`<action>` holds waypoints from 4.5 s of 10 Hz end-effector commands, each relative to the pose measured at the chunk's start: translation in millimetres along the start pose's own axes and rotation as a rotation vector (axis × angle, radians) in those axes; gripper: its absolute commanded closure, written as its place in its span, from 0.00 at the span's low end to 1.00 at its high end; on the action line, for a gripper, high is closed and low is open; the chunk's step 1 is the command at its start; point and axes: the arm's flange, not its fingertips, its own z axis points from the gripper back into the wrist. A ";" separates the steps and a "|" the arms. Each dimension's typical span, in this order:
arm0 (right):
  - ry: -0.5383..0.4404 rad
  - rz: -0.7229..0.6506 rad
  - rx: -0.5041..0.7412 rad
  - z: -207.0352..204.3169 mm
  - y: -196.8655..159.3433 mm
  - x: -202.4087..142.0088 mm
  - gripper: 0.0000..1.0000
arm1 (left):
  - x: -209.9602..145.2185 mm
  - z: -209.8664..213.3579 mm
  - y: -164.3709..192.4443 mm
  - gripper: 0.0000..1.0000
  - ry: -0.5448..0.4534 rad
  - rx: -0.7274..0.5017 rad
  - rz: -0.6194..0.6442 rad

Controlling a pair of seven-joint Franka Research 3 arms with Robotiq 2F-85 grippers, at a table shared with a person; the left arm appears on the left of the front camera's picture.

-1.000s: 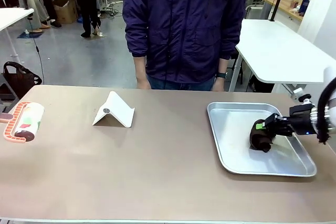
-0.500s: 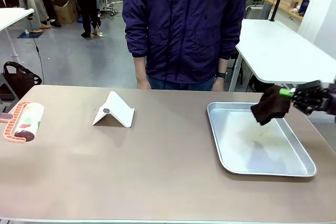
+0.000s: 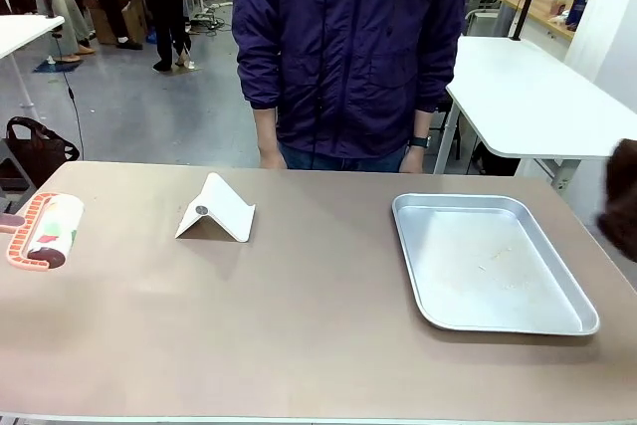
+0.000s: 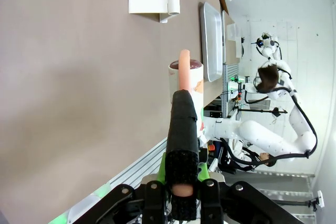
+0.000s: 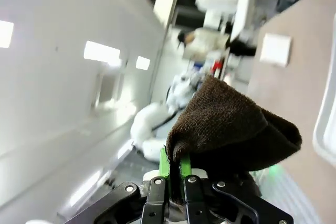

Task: Clean the surface of the table.
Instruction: Clean the area not pointed to by the person, then return the Lint Roller and towel to their original positions.

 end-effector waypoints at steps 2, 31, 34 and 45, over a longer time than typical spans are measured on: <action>0.130 0.106 0.013 -27.5 21.5 -80.9 0.92 | 2.5 0.9 -4.0 0.78 -0.014 -0.018 0.011; 0.228 0.311 -0.238 -232.8 24.1 19.8 0.92 | 81.0 -132.5 -218.7 0.78 -0.053 0.347 -0.055; 0.230 0.287 -0.307 -318.6 -14.5 21.7 0.92 | 111.6 -197.1 -245.2 0.78 0.062 0.465 -0.157; 0.214 0.120 -0.459 -358.1 -185.6 58.3 0.92 | 188.9 -315.3 -200.8 0.78 0.216 0.628 -0.103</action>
